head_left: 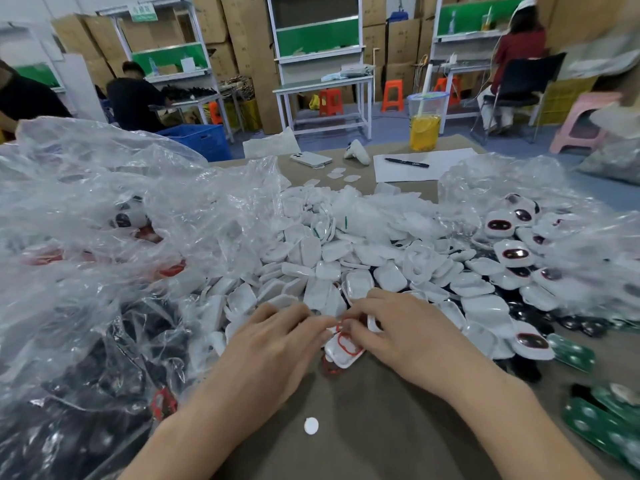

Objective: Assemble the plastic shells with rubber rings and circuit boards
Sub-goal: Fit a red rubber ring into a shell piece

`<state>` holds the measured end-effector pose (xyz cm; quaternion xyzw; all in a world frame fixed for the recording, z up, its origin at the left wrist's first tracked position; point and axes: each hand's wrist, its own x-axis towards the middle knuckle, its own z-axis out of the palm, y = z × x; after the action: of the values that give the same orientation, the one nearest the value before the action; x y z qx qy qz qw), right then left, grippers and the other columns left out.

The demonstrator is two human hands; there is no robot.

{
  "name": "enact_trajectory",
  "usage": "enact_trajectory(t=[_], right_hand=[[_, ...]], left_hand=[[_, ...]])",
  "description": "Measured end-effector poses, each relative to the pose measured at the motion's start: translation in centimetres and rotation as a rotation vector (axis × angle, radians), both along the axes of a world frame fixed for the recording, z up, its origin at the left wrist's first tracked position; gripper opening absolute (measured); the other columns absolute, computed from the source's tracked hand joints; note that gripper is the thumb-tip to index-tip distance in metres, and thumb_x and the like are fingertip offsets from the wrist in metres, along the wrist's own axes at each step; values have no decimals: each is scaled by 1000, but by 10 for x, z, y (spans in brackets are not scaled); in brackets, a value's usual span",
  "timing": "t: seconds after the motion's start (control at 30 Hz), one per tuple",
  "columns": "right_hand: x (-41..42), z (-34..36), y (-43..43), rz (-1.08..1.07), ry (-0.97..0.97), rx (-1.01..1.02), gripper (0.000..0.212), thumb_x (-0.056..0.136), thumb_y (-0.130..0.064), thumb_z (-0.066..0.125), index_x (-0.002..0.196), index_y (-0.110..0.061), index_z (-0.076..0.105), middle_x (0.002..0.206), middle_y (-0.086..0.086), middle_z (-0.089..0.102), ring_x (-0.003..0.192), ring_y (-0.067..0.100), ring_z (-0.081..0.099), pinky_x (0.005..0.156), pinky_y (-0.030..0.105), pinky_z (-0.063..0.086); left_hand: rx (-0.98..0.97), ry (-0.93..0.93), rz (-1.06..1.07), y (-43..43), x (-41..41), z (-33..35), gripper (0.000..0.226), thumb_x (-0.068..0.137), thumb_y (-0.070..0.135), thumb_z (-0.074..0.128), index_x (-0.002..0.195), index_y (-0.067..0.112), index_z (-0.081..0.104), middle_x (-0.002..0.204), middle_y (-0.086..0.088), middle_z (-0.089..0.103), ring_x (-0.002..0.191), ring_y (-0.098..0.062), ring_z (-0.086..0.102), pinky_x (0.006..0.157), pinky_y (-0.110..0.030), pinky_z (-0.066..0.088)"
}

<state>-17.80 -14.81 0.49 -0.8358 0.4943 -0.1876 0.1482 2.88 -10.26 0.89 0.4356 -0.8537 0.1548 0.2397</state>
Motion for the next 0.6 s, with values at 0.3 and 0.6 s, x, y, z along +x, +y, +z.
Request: enact_trajectory(t=[0.3,0.6], right_hand=[[-8,11,-4,-65,-532,71,18,96,-40,55,90,-40,72,84,-31,68,82,-12,60,71,6,40],[-3,16,-5,-39,-708,124,9,94,-38,65,93,-44,73,85,-29,70,73,-6,65,65,5,41]], left_hand=[[495,735,25,-17,-33,23,22,99,24,60,109,40,71,99,28,72,100,9,64,84,-7,43],[581,1199,-2,-22,-44,21,15,95,17,68,97,30,74,89,15,77,83,1,71,72,-9,49]])
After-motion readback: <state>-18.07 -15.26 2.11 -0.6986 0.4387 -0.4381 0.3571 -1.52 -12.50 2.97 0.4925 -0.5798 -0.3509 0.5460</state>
